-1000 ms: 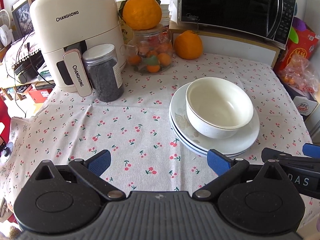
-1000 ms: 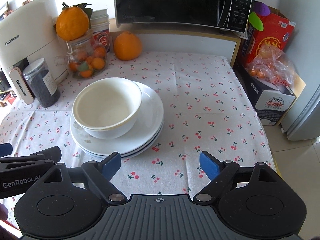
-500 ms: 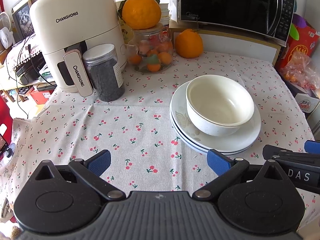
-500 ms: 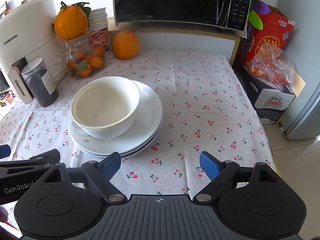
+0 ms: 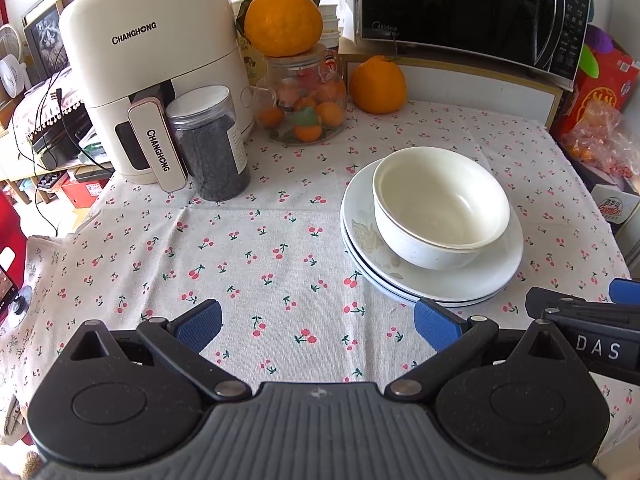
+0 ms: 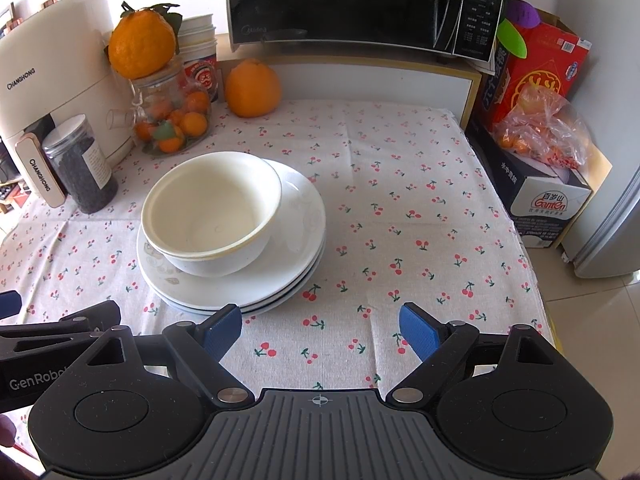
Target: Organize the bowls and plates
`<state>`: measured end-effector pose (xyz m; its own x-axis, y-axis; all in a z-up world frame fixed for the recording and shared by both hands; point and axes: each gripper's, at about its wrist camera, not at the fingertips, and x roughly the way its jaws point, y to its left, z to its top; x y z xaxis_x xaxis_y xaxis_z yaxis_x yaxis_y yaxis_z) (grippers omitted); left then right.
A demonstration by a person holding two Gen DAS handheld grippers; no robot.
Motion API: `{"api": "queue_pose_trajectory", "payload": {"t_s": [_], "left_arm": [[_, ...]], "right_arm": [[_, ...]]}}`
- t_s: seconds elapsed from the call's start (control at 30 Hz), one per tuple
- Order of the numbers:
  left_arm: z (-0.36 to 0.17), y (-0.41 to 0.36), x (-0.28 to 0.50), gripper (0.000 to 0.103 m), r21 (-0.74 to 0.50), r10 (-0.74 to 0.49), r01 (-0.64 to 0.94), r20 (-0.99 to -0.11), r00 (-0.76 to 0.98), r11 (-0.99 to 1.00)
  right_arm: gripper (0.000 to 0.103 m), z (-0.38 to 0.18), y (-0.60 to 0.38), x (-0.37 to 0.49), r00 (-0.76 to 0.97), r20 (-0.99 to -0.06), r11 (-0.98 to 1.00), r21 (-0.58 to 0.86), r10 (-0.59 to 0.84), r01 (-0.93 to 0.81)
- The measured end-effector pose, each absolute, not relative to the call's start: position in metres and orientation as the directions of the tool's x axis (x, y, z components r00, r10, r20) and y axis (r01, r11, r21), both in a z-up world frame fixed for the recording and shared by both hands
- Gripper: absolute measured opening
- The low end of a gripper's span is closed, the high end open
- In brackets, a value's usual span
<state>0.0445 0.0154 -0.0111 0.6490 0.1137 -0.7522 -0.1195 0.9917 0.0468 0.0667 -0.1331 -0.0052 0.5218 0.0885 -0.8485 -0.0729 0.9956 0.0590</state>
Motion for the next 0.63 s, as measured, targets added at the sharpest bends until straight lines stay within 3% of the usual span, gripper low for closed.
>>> {"api": "queue_pose_trajectory", "payload": {"t_s": [0.63], "left_arm": [[-0.0109, 0.0163, 0.0437, 0.103, 0.055, 0.116, -0.112, -0.744, 0.658, 0.992]], "right_arm": [[0.088, -0.0074, -0.1342, 0.0676, 0.52, -0.85, 0.996, 0.055, 0.085, -0.072]]}}
